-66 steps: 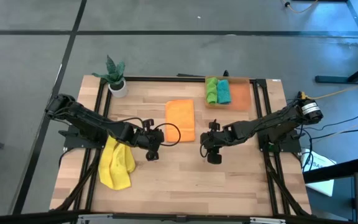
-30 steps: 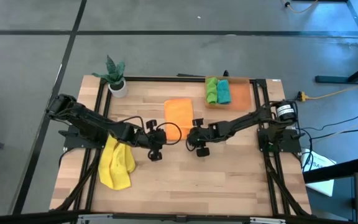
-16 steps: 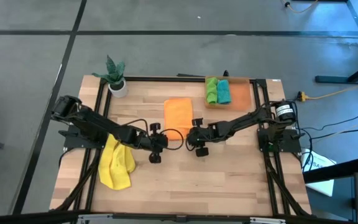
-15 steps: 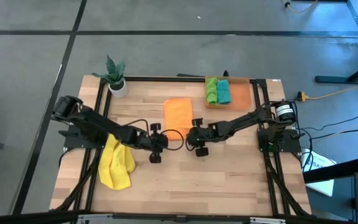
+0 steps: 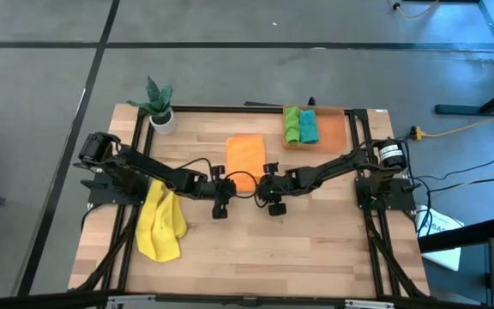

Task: Roll microfiber towels into tight, uniform cylinder then place into a basket
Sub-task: Fold the orange towel

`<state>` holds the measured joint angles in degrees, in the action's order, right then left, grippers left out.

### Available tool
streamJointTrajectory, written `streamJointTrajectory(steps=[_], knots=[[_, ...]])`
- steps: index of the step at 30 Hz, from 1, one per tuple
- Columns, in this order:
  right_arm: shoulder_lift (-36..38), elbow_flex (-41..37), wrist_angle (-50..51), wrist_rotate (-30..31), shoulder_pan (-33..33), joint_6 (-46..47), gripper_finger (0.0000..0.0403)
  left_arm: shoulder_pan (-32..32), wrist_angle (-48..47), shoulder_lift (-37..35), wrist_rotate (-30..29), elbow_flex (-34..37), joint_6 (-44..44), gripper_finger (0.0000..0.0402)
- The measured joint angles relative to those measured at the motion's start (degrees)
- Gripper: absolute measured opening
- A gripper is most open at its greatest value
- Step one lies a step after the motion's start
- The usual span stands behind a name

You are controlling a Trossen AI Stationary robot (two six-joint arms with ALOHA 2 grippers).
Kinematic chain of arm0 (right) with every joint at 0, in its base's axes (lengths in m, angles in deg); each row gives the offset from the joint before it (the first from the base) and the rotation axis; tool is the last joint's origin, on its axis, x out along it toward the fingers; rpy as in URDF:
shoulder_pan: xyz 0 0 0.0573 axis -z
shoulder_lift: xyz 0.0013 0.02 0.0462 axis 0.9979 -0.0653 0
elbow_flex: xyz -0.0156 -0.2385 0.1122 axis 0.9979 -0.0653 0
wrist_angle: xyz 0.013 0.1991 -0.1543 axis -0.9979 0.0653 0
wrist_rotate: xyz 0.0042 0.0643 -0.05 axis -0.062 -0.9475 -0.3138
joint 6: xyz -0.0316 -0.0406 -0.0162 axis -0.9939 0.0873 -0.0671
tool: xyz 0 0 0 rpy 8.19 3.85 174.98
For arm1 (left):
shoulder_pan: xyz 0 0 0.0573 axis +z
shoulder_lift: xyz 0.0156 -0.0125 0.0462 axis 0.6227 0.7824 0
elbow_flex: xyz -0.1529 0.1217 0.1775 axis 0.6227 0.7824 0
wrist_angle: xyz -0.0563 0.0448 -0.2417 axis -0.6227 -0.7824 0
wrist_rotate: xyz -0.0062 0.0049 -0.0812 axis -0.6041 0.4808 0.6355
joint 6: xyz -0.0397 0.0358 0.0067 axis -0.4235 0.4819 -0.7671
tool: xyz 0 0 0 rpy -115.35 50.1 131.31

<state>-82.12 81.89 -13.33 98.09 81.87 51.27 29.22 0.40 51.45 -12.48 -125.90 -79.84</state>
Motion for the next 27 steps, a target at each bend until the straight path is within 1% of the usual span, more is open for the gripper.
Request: streamJointTrajectory(steps=[4, 7, 12, 14, 18, 20, 24, 27], knots=[[0.0, 0.02, -0.02, -0.08, 0.0, 0.0, 0.0146, 0.9, -0.01, 0.0, 0.33, 0.0, -0.07, 0.0086], [0.0, 0.02, -0.04, -0.09, 0.0, -0.01, 0.0146, 1.81, -0.16, 0.0, 0.51, 0.0, -0.07, 0.0094], [0.0, 0.02, -0.04, -0.13, 0.0, -0.02, 0.0146, 2.96, -0.65, 0.5, 4.41, 0.02, -2.39, 0.011], [0.0, 0.02, -0.04, -0.15, 0.0, 0.01, 0.0146, 2.96, -0.65, 0.5, 4.3, 0.02, -2.52, 0.0115], [0.0, 0.02, -0.04, -0.15, 0.0, 0.67, 0.0146, 2.54, -0.81, 0.5, -1.14, 0.02, 0.08, 0.0118], [0.0, 0.02, -0.04, -0.15, 0.0, 1.58, 0.0146, 2.5, -1.01, 0.58, -2.36, 0.02, 1.43, 0.0118], [0.0, 0.02, -0.07, -0.17, 0.0, 3.1, 0.0146, 2.53, -1.66, 2.74, -2.03, 0.09, 3.85, 0.0118], [0.0, 0.02, -0.07, -0.16, -0.02, 3.13, 0.0146, 2.43, -1.02, 5.48, 0.87, -0.08, 4.8, 0.0118]])
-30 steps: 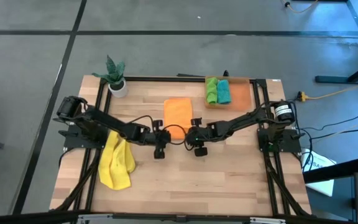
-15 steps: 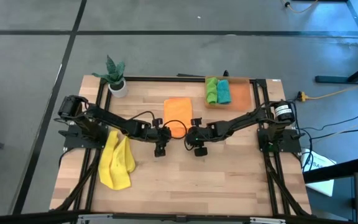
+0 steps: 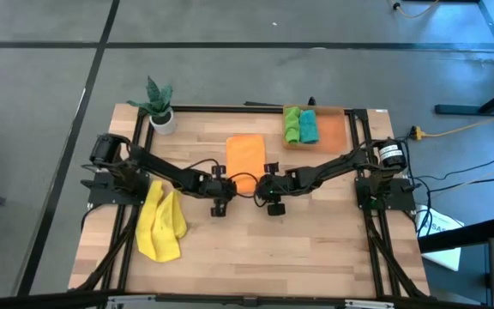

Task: Roll microfiber towels into tight, uniform cylinder then place into a basket
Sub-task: Fold the orange towel

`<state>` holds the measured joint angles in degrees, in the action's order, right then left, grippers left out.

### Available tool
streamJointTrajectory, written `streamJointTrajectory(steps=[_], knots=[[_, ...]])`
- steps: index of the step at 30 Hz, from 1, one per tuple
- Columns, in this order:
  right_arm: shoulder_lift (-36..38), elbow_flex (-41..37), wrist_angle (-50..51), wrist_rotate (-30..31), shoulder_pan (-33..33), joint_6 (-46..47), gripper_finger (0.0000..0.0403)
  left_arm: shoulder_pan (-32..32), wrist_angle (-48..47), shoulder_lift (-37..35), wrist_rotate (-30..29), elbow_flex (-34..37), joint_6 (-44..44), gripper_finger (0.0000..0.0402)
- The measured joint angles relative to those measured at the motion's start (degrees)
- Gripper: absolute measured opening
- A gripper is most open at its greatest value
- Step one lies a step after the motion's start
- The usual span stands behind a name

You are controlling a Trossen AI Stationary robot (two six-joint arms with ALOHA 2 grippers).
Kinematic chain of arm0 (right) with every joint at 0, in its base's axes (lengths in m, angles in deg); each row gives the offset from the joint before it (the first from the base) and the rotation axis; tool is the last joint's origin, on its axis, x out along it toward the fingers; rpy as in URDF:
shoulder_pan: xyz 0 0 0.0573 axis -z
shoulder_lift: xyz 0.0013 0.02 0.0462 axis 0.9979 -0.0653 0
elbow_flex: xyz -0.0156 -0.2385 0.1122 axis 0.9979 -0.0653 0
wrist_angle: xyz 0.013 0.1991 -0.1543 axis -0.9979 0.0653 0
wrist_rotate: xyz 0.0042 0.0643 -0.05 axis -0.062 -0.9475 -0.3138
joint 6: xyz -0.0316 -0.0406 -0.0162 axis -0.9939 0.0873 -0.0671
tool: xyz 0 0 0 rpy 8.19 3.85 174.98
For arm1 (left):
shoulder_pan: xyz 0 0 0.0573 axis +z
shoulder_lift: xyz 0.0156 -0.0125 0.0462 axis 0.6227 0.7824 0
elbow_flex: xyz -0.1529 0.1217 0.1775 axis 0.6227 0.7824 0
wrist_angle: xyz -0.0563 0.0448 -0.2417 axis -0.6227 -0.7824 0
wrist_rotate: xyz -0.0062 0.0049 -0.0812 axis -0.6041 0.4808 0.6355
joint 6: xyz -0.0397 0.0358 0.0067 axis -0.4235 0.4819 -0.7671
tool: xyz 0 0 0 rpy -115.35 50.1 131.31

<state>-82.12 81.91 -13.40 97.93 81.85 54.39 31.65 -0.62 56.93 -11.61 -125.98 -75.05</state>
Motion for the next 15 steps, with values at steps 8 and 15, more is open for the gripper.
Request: streamJointTrajectory(steps=[8, 15], knots=[[0.0, 0.02, 0.11, -0.04, 0.0, 0.02, 0.0146, -0.69, 0.47, 2.76, -3.86, -0.16, -0.27, 0.0117], [0.0, 0.04, 0.2, -0.46, -0.04, 0.27, 0.0091, -0.69, 0.38, 2.98, -4.11, -0.08, -0.44, 0.0059]])
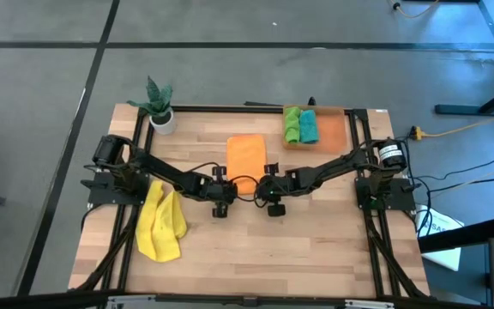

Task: Roll microfiber towels into tight, uniform cylinder then place into a basket
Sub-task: Fold the orange towel

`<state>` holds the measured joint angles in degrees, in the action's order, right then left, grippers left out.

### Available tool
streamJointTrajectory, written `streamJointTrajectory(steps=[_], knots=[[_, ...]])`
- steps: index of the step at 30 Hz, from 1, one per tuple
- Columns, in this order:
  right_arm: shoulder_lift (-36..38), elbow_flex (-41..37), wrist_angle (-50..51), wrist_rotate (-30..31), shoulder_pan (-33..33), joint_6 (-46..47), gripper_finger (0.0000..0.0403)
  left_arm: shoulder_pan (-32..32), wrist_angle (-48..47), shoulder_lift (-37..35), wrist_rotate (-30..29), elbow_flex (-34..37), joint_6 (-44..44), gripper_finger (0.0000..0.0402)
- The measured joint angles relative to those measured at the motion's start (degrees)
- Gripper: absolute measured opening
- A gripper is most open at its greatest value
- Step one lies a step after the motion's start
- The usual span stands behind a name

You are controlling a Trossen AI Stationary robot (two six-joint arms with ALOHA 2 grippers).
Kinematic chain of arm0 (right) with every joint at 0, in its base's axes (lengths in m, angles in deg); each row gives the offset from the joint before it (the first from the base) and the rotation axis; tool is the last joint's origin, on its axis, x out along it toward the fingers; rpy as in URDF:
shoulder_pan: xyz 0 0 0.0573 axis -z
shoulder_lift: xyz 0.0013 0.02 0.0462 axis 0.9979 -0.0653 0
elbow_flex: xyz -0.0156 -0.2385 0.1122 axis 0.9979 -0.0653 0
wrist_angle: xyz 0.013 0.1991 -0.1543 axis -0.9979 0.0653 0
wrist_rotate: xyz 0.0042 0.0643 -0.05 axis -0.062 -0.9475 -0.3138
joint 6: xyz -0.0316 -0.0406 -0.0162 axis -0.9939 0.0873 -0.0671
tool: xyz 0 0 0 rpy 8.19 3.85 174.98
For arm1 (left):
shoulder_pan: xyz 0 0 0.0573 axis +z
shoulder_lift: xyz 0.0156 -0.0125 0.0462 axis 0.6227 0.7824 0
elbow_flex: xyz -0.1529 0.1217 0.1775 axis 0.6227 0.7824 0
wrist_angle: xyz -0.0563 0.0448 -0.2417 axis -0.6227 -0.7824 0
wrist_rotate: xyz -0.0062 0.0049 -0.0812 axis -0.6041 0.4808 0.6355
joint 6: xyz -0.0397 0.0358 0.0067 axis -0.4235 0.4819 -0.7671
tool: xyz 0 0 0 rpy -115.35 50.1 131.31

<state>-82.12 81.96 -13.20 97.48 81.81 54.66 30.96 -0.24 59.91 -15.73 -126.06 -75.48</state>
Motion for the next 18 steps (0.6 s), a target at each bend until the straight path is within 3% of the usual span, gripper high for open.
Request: streamJointTrajectory(steps=[3, 6, 11, 18], knots=[[0.0, 0.0, -0.04, -0.08, 0.0, 2.16, 0.0044, 0.11, -0.05, 0.05, -1.1, 0.02, -2.91, 0.0016], [0.0, 0.02, -0.04, -1.84, 0.24, 4.35, 0.0009, 0.49, -0.25, 0.04, 0.15, 0.02, -4.31, 0.0007], [0.57, 0.07, 1.12, -4.69, 0.25, 7.19, 0.0004, 1.72, -2.01, -2.48, 8.01, 0.09, -5.74, 0.0002], [4.2, 0.04, 2.47, -14.65, 1.45, 11.58, 0.0003, 5.94, -6.29, -10.13, 21.8, 0.34, -9.41, 0.0001]])
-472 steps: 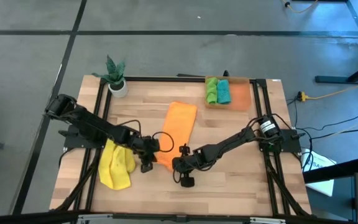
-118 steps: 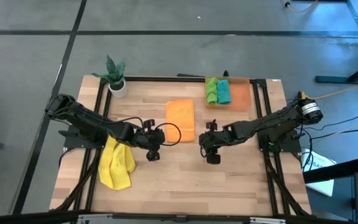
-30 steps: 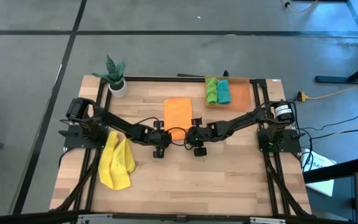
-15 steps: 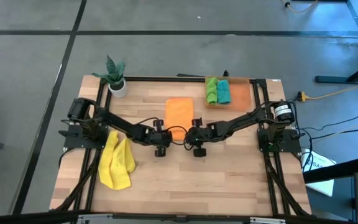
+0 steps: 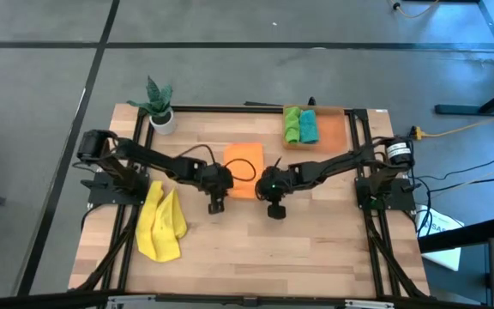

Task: Roll microfiber towels into tight, uniform cylinder then place into a basket
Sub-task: Fold the orange towel

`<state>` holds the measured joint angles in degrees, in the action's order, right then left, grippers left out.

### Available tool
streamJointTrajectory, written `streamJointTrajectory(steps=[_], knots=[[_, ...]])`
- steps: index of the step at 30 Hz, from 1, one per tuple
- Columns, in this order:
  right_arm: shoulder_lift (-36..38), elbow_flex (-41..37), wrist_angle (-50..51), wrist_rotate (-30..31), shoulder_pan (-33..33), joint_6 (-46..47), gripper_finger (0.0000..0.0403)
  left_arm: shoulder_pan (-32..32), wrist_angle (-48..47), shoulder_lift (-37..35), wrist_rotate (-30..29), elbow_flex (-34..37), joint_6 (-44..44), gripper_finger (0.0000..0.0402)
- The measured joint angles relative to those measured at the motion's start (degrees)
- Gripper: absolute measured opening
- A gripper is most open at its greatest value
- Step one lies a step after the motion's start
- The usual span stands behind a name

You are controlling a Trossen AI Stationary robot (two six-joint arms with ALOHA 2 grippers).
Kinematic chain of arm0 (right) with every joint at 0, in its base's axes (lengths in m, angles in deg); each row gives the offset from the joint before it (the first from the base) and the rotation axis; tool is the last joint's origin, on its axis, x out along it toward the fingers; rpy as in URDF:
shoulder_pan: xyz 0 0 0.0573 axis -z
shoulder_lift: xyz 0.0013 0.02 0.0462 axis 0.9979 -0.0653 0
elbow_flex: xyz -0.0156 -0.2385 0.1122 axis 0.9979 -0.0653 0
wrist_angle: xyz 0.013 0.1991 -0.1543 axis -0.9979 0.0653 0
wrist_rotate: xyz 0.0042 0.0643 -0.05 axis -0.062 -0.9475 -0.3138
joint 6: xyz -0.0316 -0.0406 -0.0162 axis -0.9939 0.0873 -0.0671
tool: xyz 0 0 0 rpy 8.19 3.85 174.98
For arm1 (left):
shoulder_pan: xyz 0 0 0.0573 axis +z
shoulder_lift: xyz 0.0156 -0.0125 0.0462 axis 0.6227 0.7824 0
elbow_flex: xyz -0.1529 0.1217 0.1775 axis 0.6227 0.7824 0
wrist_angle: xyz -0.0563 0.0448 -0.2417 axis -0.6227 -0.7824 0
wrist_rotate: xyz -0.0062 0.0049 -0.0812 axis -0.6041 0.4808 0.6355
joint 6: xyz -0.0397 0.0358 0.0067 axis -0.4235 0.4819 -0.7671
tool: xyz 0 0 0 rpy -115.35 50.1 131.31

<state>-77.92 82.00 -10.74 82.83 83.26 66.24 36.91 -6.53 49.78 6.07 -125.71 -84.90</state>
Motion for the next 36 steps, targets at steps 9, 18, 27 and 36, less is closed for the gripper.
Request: streamJointTrajectory(steps=[9, 18, 27, 36], knots=[[2.93, -0.07, 0.11, -5.51, 3.84, 6.38, 0.0002, 6.0, -1.8, -1.28, 9.72, -0.06, -5.98, 0.0], [3.27, -0.09, -0.13, -5.07, 7.64, 14.05, 0.0001, 10.3, -1.51, -1.3, 7.62, -0.1, -6.58, 0.0], [3.31, -0.11, -0.74, -0.41, 8.89, 18.01, 0.0001, 13.27, 2.65, -1.33, 7.11, -0.1, -6.53, 0.0], [3.42, -0.11, -0.52, 5.51, 9.81, 19.69, 0.0, 15.45, 2.5, -1.37, 3.55, -3.73, -2.45, 0.0]])
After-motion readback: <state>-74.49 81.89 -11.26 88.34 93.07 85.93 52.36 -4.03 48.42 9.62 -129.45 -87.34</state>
